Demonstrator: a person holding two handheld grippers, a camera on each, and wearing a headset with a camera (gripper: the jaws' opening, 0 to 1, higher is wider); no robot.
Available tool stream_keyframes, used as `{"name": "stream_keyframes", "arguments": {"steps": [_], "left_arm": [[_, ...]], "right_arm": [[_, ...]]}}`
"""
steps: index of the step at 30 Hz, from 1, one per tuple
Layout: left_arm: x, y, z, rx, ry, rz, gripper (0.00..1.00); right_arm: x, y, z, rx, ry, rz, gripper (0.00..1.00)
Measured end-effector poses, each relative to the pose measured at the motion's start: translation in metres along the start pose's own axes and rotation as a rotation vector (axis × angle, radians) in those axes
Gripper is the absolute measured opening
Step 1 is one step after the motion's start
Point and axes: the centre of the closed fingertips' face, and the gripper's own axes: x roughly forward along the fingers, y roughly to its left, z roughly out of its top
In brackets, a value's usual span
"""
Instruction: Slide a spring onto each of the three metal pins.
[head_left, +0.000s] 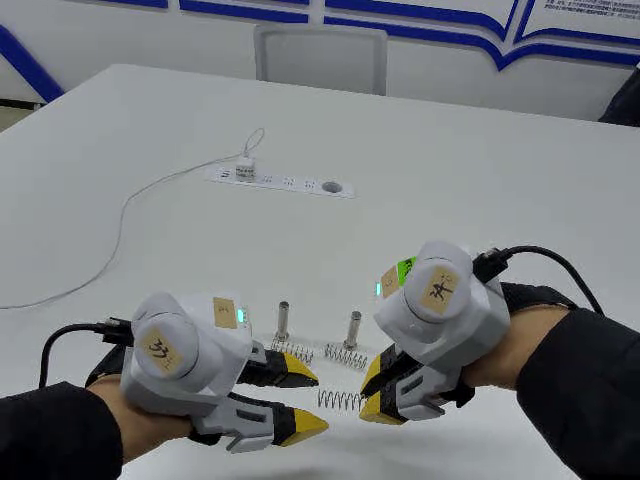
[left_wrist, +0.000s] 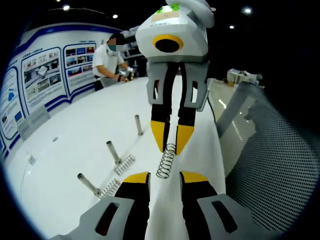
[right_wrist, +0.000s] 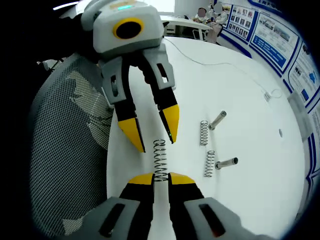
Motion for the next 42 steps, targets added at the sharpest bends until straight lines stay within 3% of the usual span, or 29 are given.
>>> {"name": "stream_keyframes", "arguments": {"steps": [14,37,42], "left_arm": [[0.003,-0.008,0.001,0.049,0.004,-0.022,0.12],[0.004,-0.010,0.001,0.056,-0.001,-0.031,0.11],[0.003,-0.010,-0.001,0.059,0.005,-0.032,0.11]], "right_arm": [[-0.003,0.008,0.007,-0.040,0.011,0.020,0.12],[-0.026,0.013,0.050,-0.098,-0.083,-0.017,0.11],[-0.023,0.012,0.048,-0.091,-0.081,-0.008,0.12]]}}
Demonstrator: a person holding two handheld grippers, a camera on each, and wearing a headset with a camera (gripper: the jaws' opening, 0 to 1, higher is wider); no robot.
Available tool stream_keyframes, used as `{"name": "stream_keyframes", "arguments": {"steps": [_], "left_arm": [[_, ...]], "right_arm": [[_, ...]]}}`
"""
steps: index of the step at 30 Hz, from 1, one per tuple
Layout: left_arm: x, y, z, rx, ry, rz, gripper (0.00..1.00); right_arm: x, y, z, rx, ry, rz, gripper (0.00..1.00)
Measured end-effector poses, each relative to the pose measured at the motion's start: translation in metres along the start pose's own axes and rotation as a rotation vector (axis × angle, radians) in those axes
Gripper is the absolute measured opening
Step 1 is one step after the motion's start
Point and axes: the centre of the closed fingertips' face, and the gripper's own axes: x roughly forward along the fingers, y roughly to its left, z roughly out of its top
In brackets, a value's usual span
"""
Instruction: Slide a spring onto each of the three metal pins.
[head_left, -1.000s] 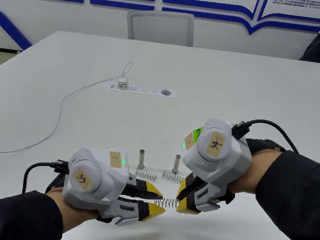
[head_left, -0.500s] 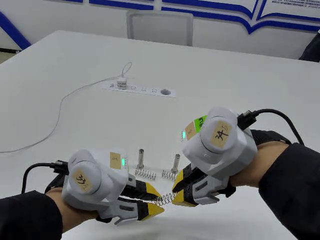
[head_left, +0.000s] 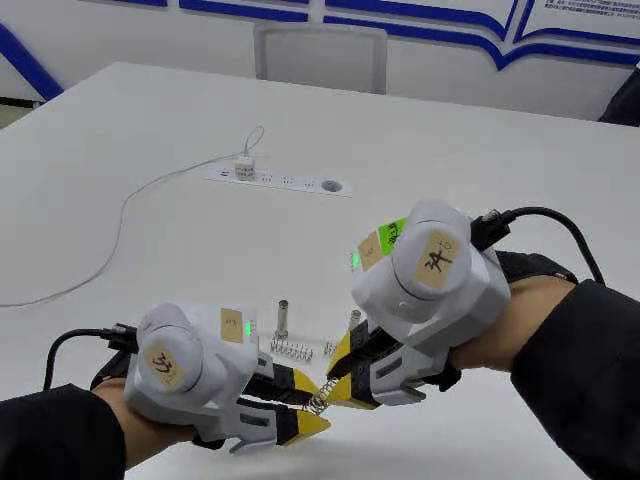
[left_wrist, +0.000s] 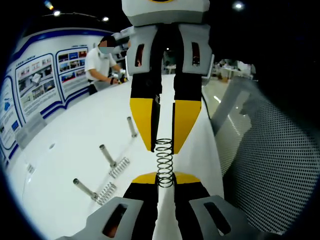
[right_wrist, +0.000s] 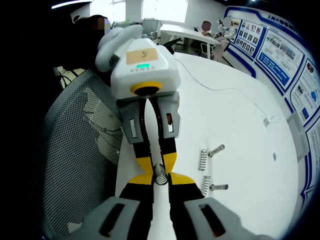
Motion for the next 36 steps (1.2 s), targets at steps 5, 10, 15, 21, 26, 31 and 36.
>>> {"name": "stream_keyframes", "arguments": {"steps": [5,10,15,21,26,31,36], "left_arm": [[0.000,0.000,0.002,0.001,-0.013,0.000,0.10],[-0.001,0.000,0.005,0.001,-0.023,0.002,0.10],[-0.001,-0.001,0.008,0.001,-0.033,0.002,0.10],[-0.001,0.000,0.009,0.002,-0.036,0.006,0.10],[-0.001,0.000,0.010,0.000,-0.043,0.008,0.11],[-0.002,0.001,0.009,-0.001,-0.037,0.014,0.12],[-0.003,0.003,0.006,-0.015,-0.030,0.018,0.17]], "right_arm": [[0.002,0.000,-0.002,0.023,-0.008,0.009,0.16],[0.006,-0.001,-0.006,0.034,-0.008,0.008,0.15],[0.009,0.000,-0.007,0.050,-0.015,0.016,0.14],[0.010,0.001,-0.005,0.059,-0.028,0.020,0.13],[0.009,0.001,-0.004,0.062,-0.029,0.020,0.12],[0.009,0.000,-0.004,0.063,-0.024,0.019,0.12],[0.006,-0.003,-0.008,0.069,-0.016,0.011,0.12]]}}
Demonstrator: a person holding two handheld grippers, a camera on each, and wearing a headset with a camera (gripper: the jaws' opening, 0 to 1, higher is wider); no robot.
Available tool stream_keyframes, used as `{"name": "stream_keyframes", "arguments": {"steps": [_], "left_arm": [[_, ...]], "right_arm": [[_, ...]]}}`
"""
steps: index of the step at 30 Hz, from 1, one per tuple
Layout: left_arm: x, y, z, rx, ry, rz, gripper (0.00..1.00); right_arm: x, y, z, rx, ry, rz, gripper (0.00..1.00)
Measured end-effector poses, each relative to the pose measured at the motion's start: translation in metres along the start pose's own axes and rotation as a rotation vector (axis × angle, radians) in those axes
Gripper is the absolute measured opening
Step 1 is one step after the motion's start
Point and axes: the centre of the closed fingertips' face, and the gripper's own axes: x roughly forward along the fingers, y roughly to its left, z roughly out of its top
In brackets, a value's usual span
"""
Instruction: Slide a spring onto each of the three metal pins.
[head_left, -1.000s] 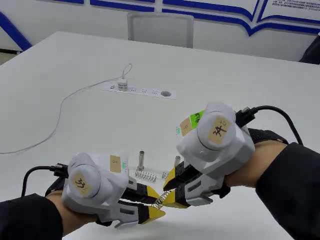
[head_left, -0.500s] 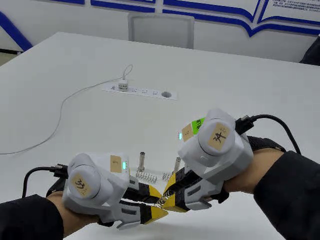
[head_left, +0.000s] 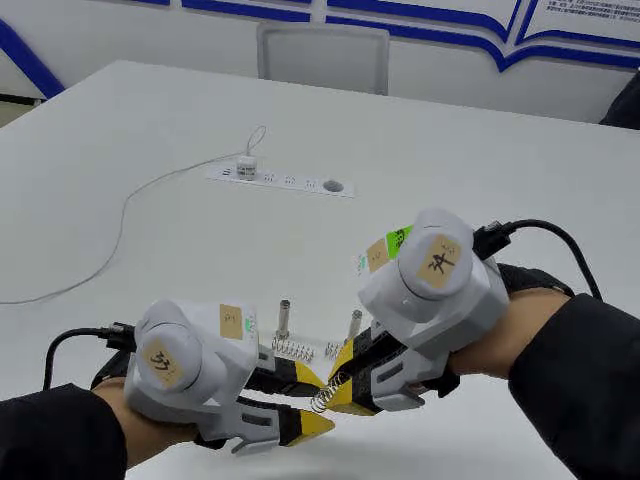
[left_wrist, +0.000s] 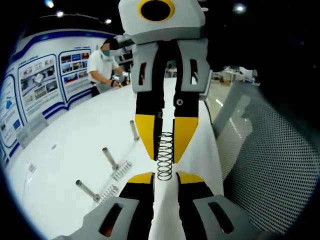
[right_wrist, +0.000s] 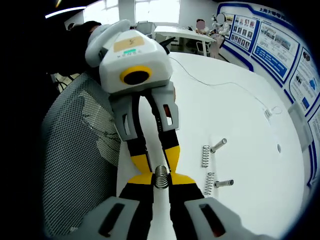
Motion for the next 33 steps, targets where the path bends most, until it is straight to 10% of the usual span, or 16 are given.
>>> {"name": "stream_keyframes", "arguments": {"steps": [33], "left_arm": [[-0.049,0.027,-0.022,-0.153,-0.022,0.159,0.40]], "right_arm": [[-0.052,-0.047,-0.058,0.093,0.101,-0.118,0.12]]}}
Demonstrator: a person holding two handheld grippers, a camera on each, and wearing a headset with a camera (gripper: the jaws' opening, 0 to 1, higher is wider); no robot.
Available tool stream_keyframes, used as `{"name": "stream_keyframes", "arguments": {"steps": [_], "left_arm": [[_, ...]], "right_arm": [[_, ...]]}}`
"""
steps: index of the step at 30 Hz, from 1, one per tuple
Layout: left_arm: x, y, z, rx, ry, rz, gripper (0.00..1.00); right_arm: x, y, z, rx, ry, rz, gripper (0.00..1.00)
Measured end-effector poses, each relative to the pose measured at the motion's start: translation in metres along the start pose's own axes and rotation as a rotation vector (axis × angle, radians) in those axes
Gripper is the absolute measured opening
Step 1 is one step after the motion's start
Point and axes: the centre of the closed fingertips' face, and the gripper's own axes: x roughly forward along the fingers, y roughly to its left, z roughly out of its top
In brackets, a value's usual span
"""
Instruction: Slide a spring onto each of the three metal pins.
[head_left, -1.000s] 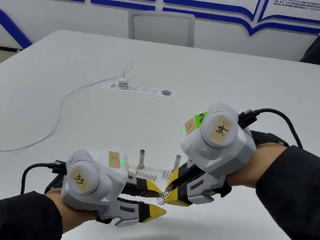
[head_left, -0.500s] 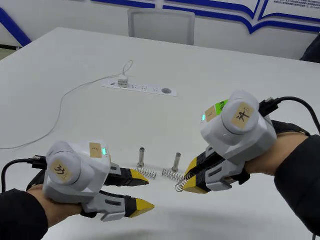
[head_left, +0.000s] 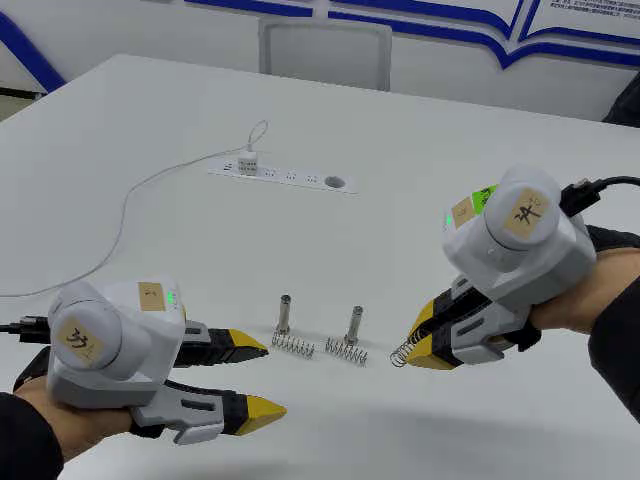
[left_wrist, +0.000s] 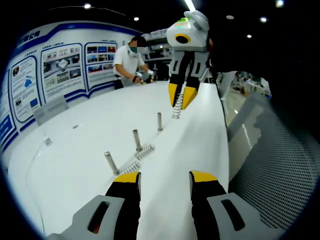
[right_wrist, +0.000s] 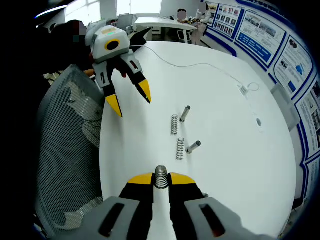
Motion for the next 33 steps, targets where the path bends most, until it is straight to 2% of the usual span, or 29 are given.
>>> {"name": "stream_keyframes", "arguments": {"steps": [7,12,14,20,24,33], "left_arm": [[-0.002,0.002,-0.004,-0.022,-0.004,0.020,0.41],[-0.002,0.001,-0.003,-0.029,-0.010,0.026,0.42],[-0.002,0.001,-0.003,-0.031,-0.011,0.029,0.43],[-0.002,0.002,-0.003,-0.034,-0.011,0.034,0.44],[-0.002,0.002,-0.004,-0.034,-0.011,0.036,0.44],[-0.001,0.001,-0.004,-0.033,-0.009,0.036,0.45]], "right_arm": [[-0.006,-0.016,-0.016,0.013,0.046,-0.024,0.12],[-0.012,-0.033,-0.028,0.027,0.082,-0.055,0.12],[-0.014,-0.041,-0.034,0.023,0.111,-0.076,0.12],[-0.016,-0.052,-0.042,0.033,0.133,-0.092,0.12],[-0.014,-0.062,-0.051,0.026,0.180,-0.115,0.12],[-0.003,-0.073,-0.055,0.045,0.205,-0.100,0.12]]}}
